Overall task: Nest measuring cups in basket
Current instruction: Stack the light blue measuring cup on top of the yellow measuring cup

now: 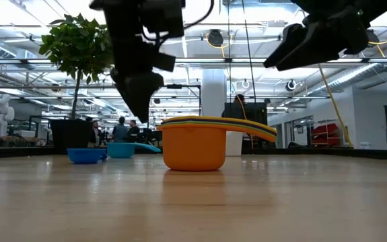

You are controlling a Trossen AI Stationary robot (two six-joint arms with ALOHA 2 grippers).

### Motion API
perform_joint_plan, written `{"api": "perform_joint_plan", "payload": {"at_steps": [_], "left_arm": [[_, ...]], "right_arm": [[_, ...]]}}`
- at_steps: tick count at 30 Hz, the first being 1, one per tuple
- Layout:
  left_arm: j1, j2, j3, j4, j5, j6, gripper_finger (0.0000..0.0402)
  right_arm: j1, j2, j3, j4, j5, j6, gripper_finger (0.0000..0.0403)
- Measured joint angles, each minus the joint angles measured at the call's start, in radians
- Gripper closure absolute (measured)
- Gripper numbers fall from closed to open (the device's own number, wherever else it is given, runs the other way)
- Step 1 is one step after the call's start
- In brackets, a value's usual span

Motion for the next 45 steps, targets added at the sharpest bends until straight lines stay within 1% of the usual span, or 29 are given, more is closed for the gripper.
{"api": "perform_joint_plan", "payload": {"at_steps": [3,6,9,11,13,19,27,33,38,41,43,45], "left_arm": [[0.083,0.0,0.0,-0.011,0.079,0.051,0.0147],[0.169,0.0,0.0,-0.066,0.145,0.02,0.0147],[0.232,0.0,0.0,-0.106,0.155,-0.034,0.0147],[0.253,0.0,0.0,-0.106,0.168,-0.037,0.0147],[0.258,0.0,0.0,-0.1,0.189,-0.014,0.0147],[0.224,0.023,-0.003,-0.068,0.195,0.014,0.0147],[0.181,0.086,-0.003,-0.076,0.18,0.099,0.0147],[0.188,0.126,-0.009,-0.08,0.124,0.12,0.0147],[0.195,0.127,-0.059,-0.056,0.119,0.121,0.0147],[0.199,0.128,-0.092,-0.05,0.096,0.12,0.0147],[0.199,0.127,-0.115,-0.022,0.09,0.129,0.0156],[0.196,0.123,-0.133,0.007,0.084,0.141,0.0177]], "right_arm": [[0.0,-0.004,0.0,-0.027,0.038,-0.005,0.009],[0.0,-0.004,0.0,-0.04,0.063,-0.008,0.009],[0.0,-0.004,0.0,-0.043,0.074,-0.007,0.009],[0.0,-0.004,0.0,-0.042,0.074,-0.008,0.009],[0.0,-0.004,0.0,-0.041,0.074,-0.008,0.009],[0.0,-0.004,0.0,-0.041,0.074,-0.011,0.009],[0.0,-0.004,0.0,-0.015,0.074,-0.03,0.009],[0.0,-0.004,0.0,-0.003,0.074,-0.034,0.009],[0.0,-0.004,0.0,-0.003,0.074,-0.034,0.009],[0.0,-0.004,0.0,-0.003,0.074,-0.034,0.009],[0.0,-0.004,0.0,-0.003,0.074,-0.034,0.009],[0.0,-0.004,0.0,-0.003,0.074,-0.038,0.009]]}}
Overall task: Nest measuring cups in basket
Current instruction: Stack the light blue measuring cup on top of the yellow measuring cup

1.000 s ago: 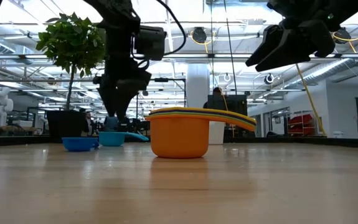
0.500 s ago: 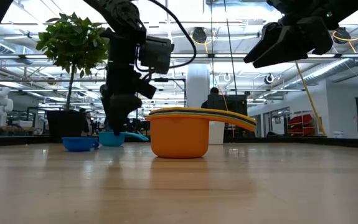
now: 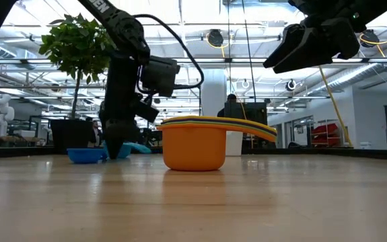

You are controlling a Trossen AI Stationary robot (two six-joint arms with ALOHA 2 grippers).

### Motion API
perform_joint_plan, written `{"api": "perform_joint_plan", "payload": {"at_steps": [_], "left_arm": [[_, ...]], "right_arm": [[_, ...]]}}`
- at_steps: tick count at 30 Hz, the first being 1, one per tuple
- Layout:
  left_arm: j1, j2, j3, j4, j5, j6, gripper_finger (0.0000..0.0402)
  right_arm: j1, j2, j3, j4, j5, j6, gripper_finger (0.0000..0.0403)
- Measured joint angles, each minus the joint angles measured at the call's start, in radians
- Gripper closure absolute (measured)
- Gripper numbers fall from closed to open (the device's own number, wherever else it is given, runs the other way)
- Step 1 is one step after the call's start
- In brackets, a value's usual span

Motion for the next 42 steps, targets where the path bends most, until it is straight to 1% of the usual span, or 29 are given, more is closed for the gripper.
{"api": "perform_joint_plan", "payload": {"at_steps": [8,11,13,16,19,22,26,29,31,34,37,40,42], "left_arm": [[-0.002,0.001,-0.007,0.033,0.014,0.022,0.0313],[0.0,0.004,-0.008,0.037,0.009,0.01,0.0364],[0.004,0.005,0.002,0.012,0.036,-0.015,0.0388],[-0.003,0.006,0.033,-0.045,0.099,-0.065,0.0385],[-0.02,0.006,0.072,-0.083,0.148,-0.074,0.0381],[-0.036,0.006,0.119,-0.106,0.213,-0.069,0.0391],[-0.06,0.006,0.195,-0.117,0.295,-0.089,0.0388],[-0.086,0.006,0.259,-0.116,0.306,-0.089,0.0382],[-0.103,0.005,0.297,-0.115,0.308,-0.089,0.0388],[-0.127,0.005,0.354,-0.108,0.31,-0.092,0.0394],[-0.149,0.005,0.4,-0.103,0.309,-0.116,0.0386],[-0.178,0.005,0.428,-0.103,0.306,-0.142,0.0379],[-0.202,0.005,0.438,-0.1,0.306,-0.156,0.0385]], "right_arm": [[0.0,0.0,0.0,0.022,0.0,-0.021,0.009],[0.0,0.0,0.0,0.089,0.0,-0.037,0.009],[0.0,0.0,0.0,0.164,-0.002,-0.04,0.009],[0.001,0.0,0.0,0.258,-0.042,-0.031,0.009],[0.003,0.0,0.0,0.294,-0.105,-0.017,0.009],[0.015,0.0,0.0,0.26,-0.097,-0.049,0.009],[0.037,0.0,0.0,0.157,-0.024,-0.155,0.009],[0.04,0.0,0.0,0.07,-0.024,-0.207,0.009],[0.04,0.0,0.0,0.041,-0.026,-0.209,0.009],[0.04,0.0,0.0,0.035,-0.026,-0.209,0.009],[0.04,0.0,0.0,0.045,-0.026,-0.208,0.009],[0.04,0.0,0.0,0.044,-0.026,-0.182,0.009],[0.046,0.0,0.0,0.039,-0.026,-0.169,0.009]]}}
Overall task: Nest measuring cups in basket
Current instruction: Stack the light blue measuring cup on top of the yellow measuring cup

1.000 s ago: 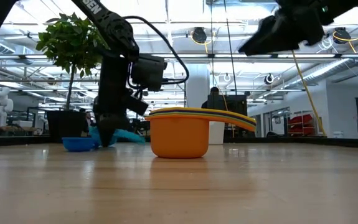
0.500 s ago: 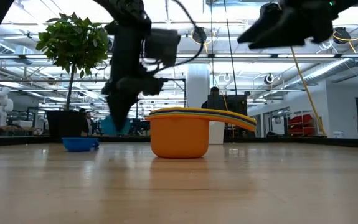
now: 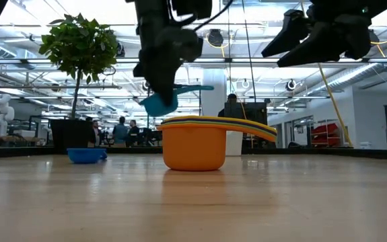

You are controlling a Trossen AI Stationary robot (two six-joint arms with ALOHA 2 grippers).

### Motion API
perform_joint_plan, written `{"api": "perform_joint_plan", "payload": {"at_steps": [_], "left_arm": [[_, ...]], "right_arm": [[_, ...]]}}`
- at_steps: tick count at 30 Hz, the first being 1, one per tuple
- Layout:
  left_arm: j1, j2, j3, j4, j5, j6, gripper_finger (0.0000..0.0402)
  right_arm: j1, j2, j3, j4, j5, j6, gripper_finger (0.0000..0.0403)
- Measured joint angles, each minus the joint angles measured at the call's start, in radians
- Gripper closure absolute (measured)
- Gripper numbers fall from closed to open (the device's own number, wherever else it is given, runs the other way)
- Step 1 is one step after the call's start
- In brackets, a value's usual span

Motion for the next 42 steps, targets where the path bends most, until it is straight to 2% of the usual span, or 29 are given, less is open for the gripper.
{"api": "perform_joint_plan", "payload": {"at_steps": [4,9,14,21,24,29,36,42], "left_arm": [[-0.053,0.0,0.003,0.027,0.001,-0.021,0.0393],[-0.123,0.0,0.004,0.13,0.004,-0.035,0.0381],[-0.179,0.0,0.004,0.235,0.023,-0.043,0.0394],[-0.229,0.0,0.004,0.346,0.019,-0.133,0.0386],[-0.243,0.0,0.004,0.403,0.019,-0.184,0.0394],[-0.263,-0.001,0.004,0.501,-0.008,-0.267,0.0381],[-0.299,-0.002,0.004,0.579,-0.107,-0.274,0.0394],[-0.317,-0.002,0.004,0.581,-0.12,-0.32,0.0376]], "right_arm": [[0.031,-0.001,0.0,-0.034,0.0,-0.008,0.009],[0.069,-0.002,0.0,-0.062,0.0,-0.055,0.009],[0.101,-0.008,0.0,-0.045,0.002,-0.121,0.009],[0.152,-0.065,0.0,-0.03,0.008,-0.206,0.009],[0.188,-0.088,0.0,-0.03,0.071,-0.217,0.009],[0.272,-0.103,0.0,-0.022,0.143,-0.247,0.009],[0.389,-0.076,0.0,0.11,0.22,-0.351,0.009],[0.493,-0.007,0.0,0.216,0.342,-0.453,0.009]]}}
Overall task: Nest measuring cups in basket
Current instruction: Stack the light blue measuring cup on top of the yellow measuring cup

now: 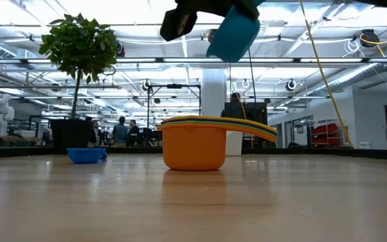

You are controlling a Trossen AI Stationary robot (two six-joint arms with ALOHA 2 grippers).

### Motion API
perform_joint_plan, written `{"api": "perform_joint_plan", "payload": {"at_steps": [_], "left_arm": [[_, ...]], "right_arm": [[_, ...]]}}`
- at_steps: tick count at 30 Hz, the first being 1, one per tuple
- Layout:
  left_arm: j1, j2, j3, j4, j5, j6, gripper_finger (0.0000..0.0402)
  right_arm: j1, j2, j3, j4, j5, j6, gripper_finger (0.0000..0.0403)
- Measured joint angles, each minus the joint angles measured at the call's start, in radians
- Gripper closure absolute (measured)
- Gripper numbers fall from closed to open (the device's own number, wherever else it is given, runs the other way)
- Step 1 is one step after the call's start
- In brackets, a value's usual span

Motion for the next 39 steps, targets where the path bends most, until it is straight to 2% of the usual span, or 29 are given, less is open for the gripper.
{"api": "perform_joint_plan", "payload": {"at_steps": [6,9,15,20,25,32,39], "left_arm": [[-0.03,0.0,0.0,0.0,-0.016,0.003,0.0394],[-0.045,0.0,0.0,0.0,-0.016,0.009,0.0385],[-0.072,0.0,0.0,0.041,-0.029,0.033,0.0374],[-0.094,0.0,0.0,0.078,-0.029,0.075,0.0393],[-0.113,0.0,0.0,0.075,-0.028,0.044,0.0376],[-0.14,0.0,0.0,0.058,-0.027,0.026,0.0393],[-0.153,0.0,0.0,0.025,-0.032,-0.027,0.0379]], "right_arm": [[0.06,0.116,0.0,0.269,0.098,-0.208,0.009],[0.072,0.167,0.0,0.349,0.098,-0.294,0.0095],[0.064,0.248,0.0,0.368,0.047,-0.397,0.0131],[0.062,0.315,0.0,0.514,0.048,-0.507,0.0159],[0.062,0.367,0.0,0.653,0.046,-0.619,0.0171],[0.047,0.379,0.0,0.711,-0.006,-0.665,0.017],[0.021,0.379,0.0,0.778,-0.043,-0.674,0.017]]}}
